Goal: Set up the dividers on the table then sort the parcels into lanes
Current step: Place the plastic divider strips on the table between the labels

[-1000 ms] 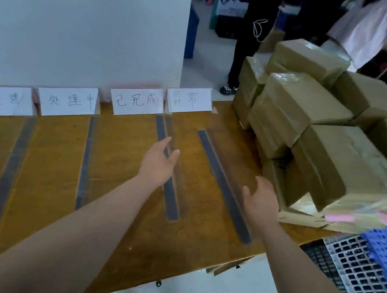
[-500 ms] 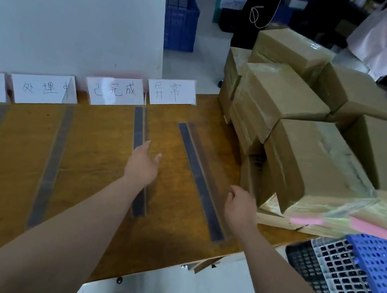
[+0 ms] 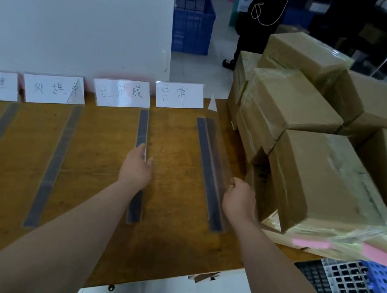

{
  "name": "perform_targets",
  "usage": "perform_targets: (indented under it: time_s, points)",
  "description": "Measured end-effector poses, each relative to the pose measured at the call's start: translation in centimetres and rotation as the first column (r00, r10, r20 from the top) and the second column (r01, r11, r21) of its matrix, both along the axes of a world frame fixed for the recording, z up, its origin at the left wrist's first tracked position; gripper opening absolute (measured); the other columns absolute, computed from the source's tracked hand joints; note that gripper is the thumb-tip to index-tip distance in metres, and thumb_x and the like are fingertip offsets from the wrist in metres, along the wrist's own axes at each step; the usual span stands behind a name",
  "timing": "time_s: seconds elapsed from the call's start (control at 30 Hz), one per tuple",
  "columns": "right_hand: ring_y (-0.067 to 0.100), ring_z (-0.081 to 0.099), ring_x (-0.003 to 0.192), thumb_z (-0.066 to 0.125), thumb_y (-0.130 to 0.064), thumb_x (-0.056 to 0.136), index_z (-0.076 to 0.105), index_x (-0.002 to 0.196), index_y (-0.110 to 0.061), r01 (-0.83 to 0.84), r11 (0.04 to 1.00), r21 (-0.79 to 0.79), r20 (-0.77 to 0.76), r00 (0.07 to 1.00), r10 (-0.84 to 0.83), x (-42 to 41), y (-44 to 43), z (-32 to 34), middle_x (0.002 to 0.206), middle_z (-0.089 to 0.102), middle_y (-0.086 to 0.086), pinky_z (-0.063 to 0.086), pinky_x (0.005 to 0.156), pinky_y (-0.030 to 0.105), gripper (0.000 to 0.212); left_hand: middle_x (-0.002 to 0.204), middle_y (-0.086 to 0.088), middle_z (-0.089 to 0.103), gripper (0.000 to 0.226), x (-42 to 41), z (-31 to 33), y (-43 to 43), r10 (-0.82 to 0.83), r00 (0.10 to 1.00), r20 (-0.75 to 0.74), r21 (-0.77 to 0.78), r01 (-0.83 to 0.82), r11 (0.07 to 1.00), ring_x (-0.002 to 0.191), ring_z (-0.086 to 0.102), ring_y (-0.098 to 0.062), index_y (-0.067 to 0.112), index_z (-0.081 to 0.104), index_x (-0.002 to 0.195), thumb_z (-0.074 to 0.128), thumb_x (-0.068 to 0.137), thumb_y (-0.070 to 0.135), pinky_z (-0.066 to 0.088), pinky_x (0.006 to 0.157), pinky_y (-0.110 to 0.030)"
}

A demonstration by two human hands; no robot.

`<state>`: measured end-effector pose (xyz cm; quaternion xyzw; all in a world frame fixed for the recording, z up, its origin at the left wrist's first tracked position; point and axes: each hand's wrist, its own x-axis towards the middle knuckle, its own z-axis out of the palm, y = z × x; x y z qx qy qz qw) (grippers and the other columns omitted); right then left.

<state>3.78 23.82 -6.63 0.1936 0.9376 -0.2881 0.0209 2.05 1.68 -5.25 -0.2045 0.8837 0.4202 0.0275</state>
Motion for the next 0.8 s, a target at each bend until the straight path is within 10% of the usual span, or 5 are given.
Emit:
perform_targets:
  time_s: [0.8]
  points:
    - [0.027,0.059,0.108,0.042,-0.010,0.100,0.057,0.123,-0.011,-0.011,0.996,-0.084,-0.008,1.000,0.010,-2.8,0.0,0.7,0.118,0.061,0.010,0.048,0.081,0.033,0.028,0.151,-0.009,0.042,0.049,-0.6,-1.7,-0.7,0.031,0.998,0.048,0.068,-0.034,0.997,0.138,0.041,-0.027,0.014,0.033,0.151,0.043,0.104,0.018,0.034,0.112,-0.040]
